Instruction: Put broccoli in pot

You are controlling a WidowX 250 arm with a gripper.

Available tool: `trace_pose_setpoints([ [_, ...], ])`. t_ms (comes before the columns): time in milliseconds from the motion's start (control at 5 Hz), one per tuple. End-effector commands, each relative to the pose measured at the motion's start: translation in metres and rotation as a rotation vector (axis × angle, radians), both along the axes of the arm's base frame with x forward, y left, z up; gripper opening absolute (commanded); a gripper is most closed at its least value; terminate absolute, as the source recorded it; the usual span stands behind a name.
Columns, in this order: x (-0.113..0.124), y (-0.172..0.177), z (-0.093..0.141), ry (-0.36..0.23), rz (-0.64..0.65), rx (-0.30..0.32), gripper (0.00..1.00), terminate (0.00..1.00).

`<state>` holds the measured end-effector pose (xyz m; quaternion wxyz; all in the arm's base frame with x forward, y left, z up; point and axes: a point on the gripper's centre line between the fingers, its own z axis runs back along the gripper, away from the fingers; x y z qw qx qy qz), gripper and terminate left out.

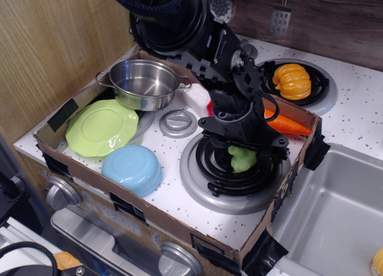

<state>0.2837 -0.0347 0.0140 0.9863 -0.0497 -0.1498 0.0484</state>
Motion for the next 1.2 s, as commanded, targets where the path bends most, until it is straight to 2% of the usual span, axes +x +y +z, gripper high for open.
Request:
trace_pose_setpoints([
  [0, -0.003, 0.008, 0.048, -0.018, 0.028, 0.102, 0.0, 0.0],
  [200, -0.001, 0.022, 0.083, -0.018, 0.035, 0.168, 0.0, 0.0],
  [400, 0.006, 0.05, 0.098, -0.002, -0.007, 0.189, 0.0, 0.0],
  [600, 0.024, 0.094, 0.107, 0.016, -0.106, 0.233, 0.0, 0.0],
  [800, 0.043, 0.135, 0.114, 0.003, -0.163, 0.274, 0.0, 0.0],
  [1000, 0.045, 0.155, 0.115, -0.071, -0.156, 0.369, 0.0, 0.0],
])
